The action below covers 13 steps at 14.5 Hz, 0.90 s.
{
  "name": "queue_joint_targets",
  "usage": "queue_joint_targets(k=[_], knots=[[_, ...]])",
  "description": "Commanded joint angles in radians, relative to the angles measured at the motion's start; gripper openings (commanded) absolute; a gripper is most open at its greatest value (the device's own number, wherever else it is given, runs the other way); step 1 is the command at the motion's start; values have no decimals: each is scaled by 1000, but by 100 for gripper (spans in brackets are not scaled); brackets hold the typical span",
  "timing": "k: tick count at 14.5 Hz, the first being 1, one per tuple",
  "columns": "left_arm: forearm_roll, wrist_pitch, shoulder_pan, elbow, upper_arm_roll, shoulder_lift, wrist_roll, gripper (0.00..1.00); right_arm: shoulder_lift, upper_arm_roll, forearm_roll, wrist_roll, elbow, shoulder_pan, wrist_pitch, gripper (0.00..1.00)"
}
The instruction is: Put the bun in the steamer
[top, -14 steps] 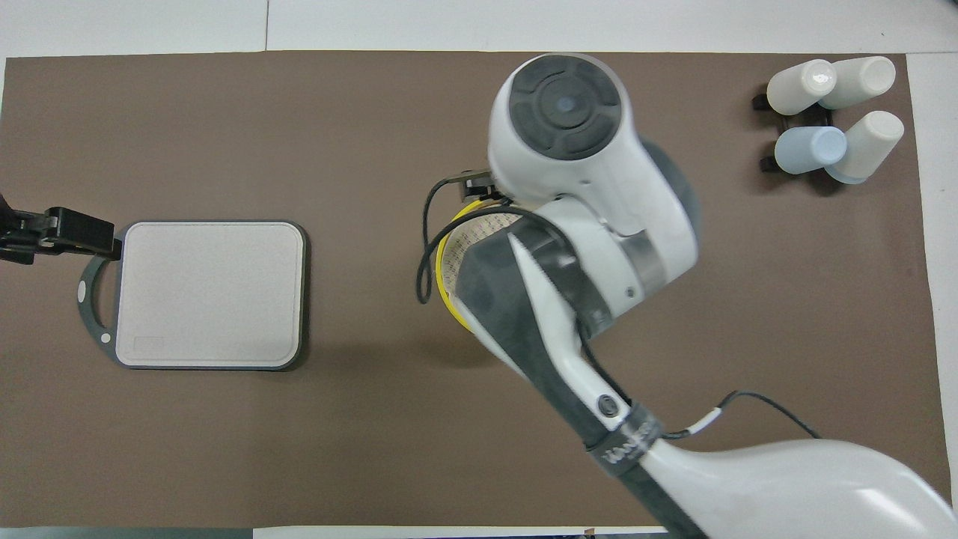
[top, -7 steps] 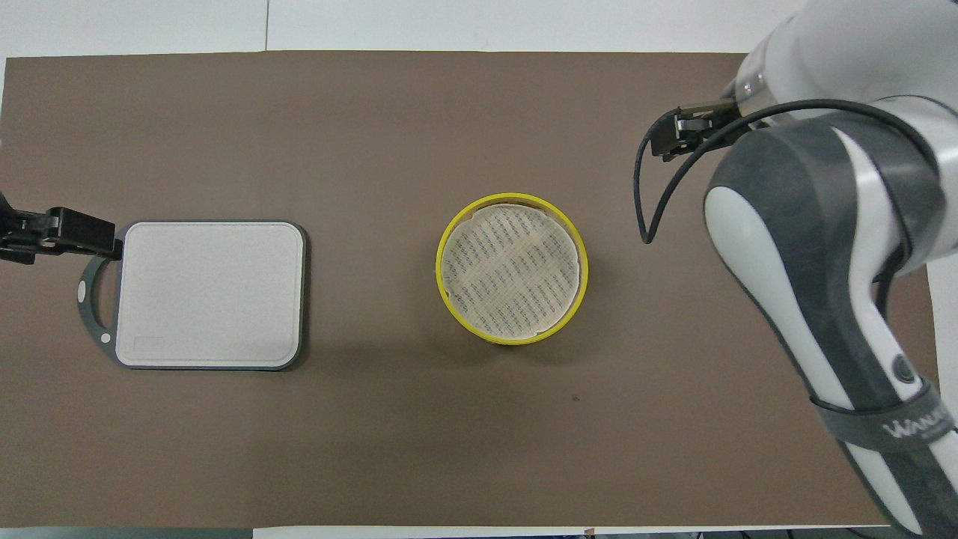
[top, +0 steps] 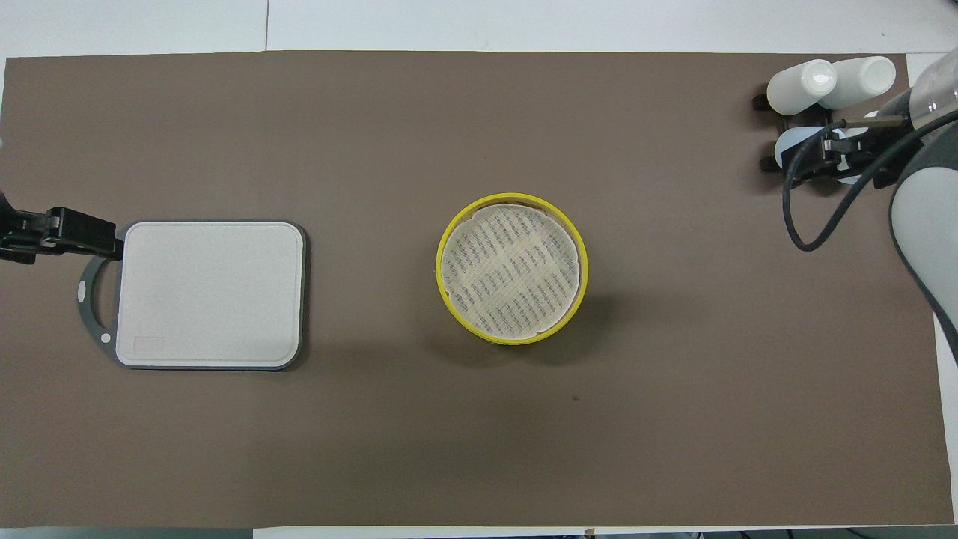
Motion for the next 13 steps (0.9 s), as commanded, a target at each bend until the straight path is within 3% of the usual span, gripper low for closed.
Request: queue_joint_targets(k=[1, 6, 13], knots=[[-12, 20, -13, -22, 11, -17, 12, 100, -155, 14, 19, -28, -250, -44, 136, 100], [-11, 20, -13, -22, 11, -17, 14, 100, -96, 10, 31, -123, -121, -96, 13, 100], [-11, 20, -14, -22, 11, -17, 12, 100, -109, 5, 39, -120, -151, -131, 26, 100]])
